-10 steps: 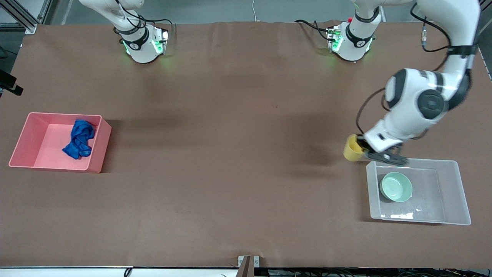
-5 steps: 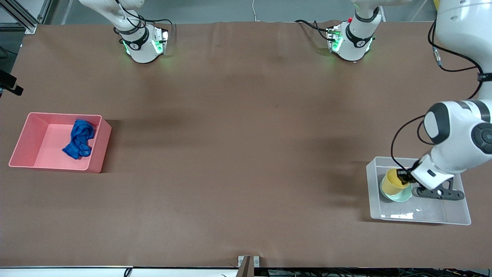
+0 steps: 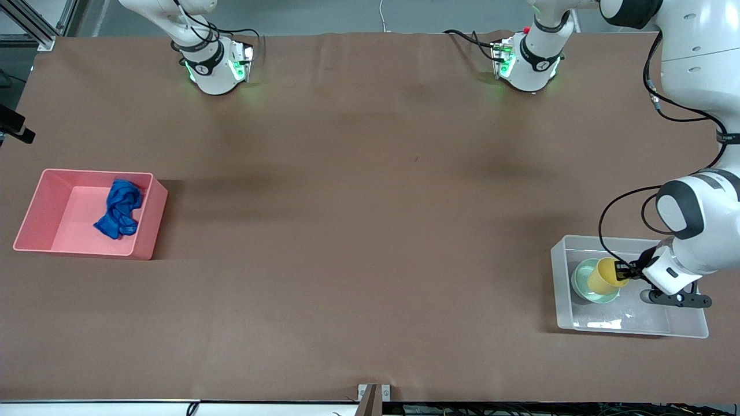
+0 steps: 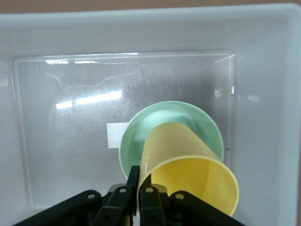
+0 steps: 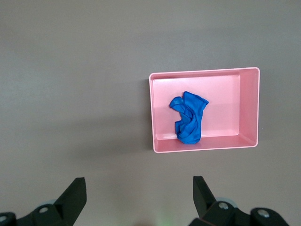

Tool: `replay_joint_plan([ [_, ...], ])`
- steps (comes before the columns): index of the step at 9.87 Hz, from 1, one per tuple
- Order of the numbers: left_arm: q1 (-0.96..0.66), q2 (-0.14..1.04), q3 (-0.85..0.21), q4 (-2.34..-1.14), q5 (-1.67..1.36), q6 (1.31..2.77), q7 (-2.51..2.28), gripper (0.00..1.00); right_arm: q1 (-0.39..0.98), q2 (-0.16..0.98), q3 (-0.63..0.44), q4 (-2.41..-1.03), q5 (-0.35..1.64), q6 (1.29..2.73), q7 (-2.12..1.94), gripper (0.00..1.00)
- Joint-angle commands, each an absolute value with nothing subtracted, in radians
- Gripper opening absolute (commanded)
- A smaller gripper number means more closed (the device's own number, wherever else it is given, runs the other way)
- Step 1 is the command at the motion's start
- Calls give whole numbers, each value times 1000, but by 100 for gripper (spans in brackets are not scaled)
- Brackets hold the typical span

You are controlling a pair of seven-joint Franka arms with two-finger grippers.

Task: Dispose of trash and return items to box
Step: 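Lower the cup onto the green bowl and open the left gripper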

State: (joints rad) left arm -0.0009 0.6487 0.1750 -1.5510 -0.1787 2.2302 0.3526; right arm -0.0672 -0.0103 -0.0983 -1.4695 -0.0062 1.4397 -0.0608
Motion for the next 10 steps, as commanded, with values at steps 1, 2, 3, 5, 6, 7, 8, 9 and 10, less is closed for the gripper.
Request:
replay_joint_plan([
  [1, -12, 701, 183, -1537, -195, 2223, 364, 1, -64, -34, -97, -1494, -11, 1447, -52, 100],
  [2, -14, 712, 183, -1537, -195, 2224, 361, 2, -64, -34, -97, -1494, -11, 1447, -52, 100],
  [3, -18, 715, 183, -1539, -193, 2224, 354, 10, -64, -34, -97, -1494, -11, 1447, -52, 100],
  [5, -12, 715, 184, -1546, -186, 2223, 362, 26, -64, -34, -97, -1494, -11, 1447, -52, 100],
  [6, -14, 712, 184, -1543, -186, 2223, 359, 52, -64, -34, -97, -1494, -11, 1447, -52, 100],
  [7, -15, 703, 183, -1536, -187, 2227, 360, 95, -64, -34, -97, -1494, -11, 1447, -52, 100],
  [8, -20, 675, 183, -1525, -186, 2229, 348, 100, -64, -34, -97, -1494, -11, 1447, -52, 100],
  [9, -24, 640, 181, -1520, -183, 2229, 347, 100, -64, -34, -97, -1494, -11, 1447, -52, 100],
  [10, -23, 583, 178, -1522, -172, 2229, 350, 100, -64, -34, -97, -1494, -11, 1447, -52, 100],
])
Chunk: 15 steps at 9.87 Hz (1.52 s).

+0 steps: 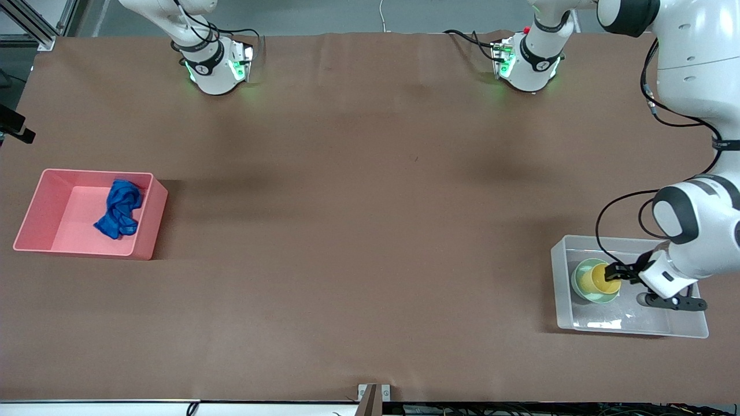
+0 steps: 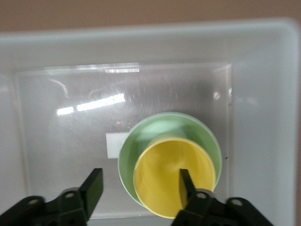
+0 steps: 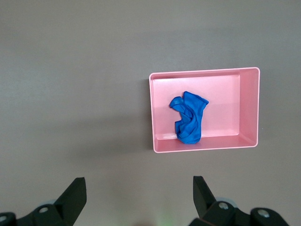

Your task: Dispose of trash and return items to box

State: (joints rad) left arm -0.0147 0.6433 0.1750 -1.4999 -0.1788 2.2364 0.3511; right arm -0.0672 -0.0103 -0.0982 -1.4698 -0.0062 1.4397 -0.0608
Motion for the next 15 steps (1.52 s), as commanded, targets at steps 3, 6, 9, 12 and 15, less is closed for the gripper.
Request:
replay_joint_plan([
  [3, -25, 314, 155, -1688, -135, 2197, 345, 100, -64, -34, -97, -1494, -11, 1447, -52, 100],
  [6, -23, 19, 66, -1905, -25, 2136, 262, 100, -66, -34, -97, -1496, -9, 1459, -52, 100],
  [9, -23, -52, 3, -1818, -9, 1897, 154, 100, -64, -34, -97, -1497, -9, 1462, -52, 100],
  [12, -35, -18, -27, -1625, 49, 1712, 94, 100, -64, -34, -97, -1497, -9, 1459, -52, 100],
  [15, -34, -21, -46, -1549, 48, 1642, 55, 100, -64, -34, -97, -1497, -9, 1457, -52, 100],
])
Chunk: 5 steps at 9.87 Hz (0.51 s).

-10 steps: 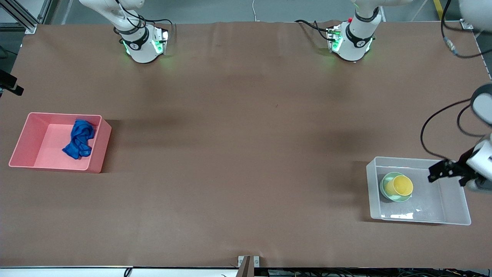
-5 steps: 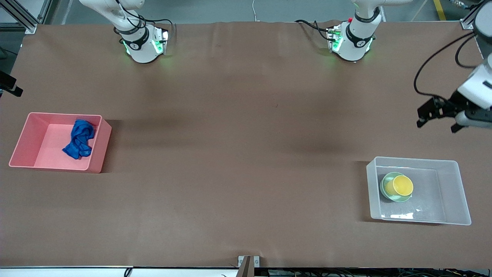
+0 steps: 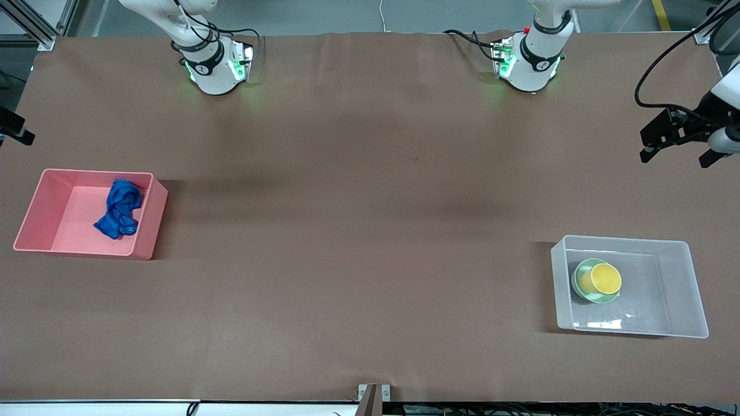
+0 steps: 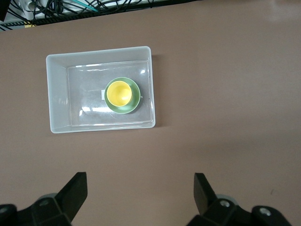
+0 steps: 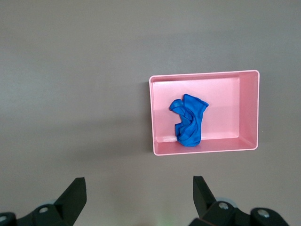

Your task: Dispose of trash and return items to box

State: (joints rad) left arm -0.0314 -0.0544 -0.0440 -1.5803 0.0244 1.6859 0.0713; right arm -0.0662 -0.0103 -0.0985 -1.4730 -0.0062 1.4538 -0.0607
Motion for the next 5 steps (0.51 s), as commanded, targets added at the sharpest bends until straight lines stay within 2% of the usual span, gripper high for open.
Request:
replay_joint_plan([
  [1, -32, -21, -45, -1551, 48, 1638, 58, 100, -64, -34, -97, -1497, -9, 1457, -52, 100],
  [3, -34, -17, -44, -1562, 46, 1619, 52, 100, -64, -34, -97, -1497, -9, 1457, -52, 100],
  [5, -32, -21, -40, -1566, 46, 1537, 48, 100, -64, -34, -97, -1497, -9, 1457, -52, 100],
])
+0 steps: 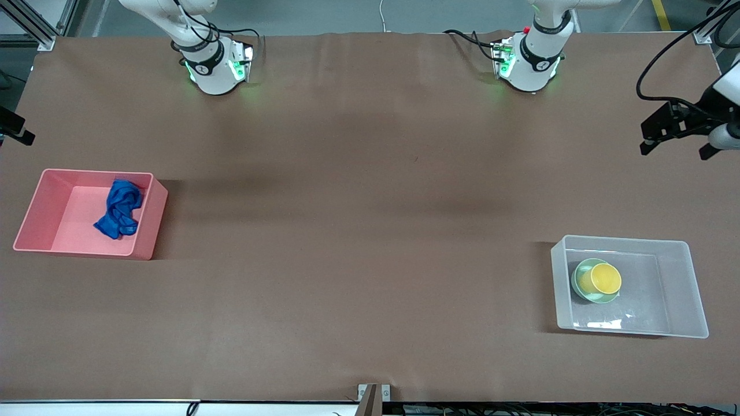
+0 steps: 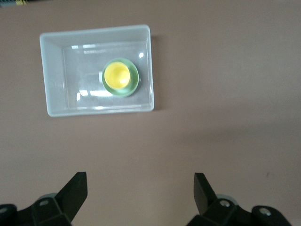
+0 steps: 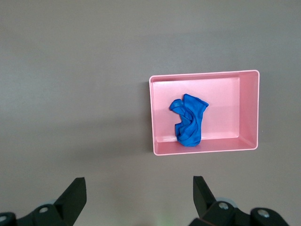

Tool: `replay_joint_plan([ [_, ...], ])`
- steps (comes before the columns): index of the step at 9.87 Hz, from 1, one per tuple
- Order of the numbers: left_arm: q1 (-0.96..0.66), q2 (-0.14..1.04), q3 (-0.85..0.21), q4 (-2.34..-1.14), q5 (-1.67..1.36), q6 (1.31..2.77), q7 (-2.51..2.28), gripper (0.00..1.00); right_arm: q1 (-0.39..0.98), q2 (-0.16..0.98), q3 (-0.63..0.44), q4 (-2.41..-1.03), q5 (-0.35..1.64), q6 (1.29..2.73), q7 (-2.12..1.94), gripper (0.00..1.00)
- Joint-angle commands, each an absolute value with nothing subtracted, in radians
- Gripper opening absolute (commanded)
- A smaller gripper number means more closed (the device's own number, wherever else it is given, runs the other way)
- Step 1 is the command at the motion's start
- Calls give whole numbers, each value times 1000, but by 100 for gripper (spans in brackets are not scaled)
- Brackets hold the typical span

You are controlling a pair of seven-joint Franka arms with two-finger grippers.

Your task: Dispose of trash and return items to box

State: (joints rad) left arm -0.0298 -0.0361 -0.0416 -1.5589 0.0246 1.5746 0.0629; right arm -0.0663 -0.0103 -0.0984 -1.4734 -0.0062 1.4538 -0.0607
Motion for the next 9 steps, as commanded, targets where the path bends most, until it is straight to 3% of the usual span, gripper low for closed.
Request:
replay_joint_plan([
  [1, -32, -21, -40, -1569, 35, 1539, 48, 100, -64, -34, -97, -1497, -9, 1457, -52, 100],
  [9, -31, -29, -41, -1586, 12, 1549, 31, 100, -64, -34, -97, -1497, -9, 1457, -52, 100],
])
